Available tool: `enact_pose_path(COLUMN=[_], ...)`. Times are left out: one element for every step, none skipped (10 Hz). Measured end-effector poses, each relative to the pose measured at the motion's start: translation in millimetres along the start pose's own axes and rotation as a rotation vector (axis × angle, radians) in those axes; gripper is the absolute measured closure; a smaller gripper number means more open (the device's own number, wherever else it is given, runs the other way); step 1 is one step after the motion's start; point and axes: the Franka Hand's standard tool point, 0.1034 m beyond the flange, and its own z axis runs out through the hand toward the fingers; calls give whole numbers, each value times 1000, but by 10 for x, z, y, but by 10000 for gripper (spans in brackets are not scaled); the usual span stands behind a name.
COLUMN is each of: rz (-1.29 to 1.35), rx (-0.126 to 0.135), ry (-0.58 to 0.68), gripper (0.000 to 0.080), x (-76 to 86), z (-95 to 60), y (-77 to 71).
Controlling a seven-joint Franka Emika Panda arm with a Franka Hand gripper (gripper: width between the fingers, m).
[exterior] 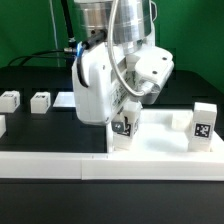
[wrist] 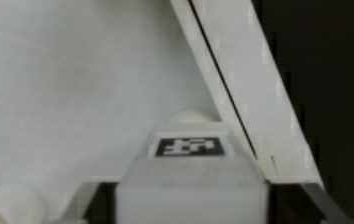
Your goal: Assemble square table
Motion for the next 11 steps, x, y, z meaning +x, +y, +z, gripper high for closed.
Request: enact_pose_path(rz=[-150,-337,-418,-478,-561,-626,-733,-1066,-1171,-1301,-1399], rx=[13,21,16,18,16,15,23,75,101,106,112], ry=[18,28,28,29,31,32,43,105,131,155,177], gripper=[272,171,154,154,151,151,151,151,151,151,151], x=[-24,-59,-65,-47,-42,-40,-21,51,20,-4,1], z=[35,79,72,67,70,71,69,69,109,120,127], y=[46,148,180,160,160,159,135,29,52,65,55])
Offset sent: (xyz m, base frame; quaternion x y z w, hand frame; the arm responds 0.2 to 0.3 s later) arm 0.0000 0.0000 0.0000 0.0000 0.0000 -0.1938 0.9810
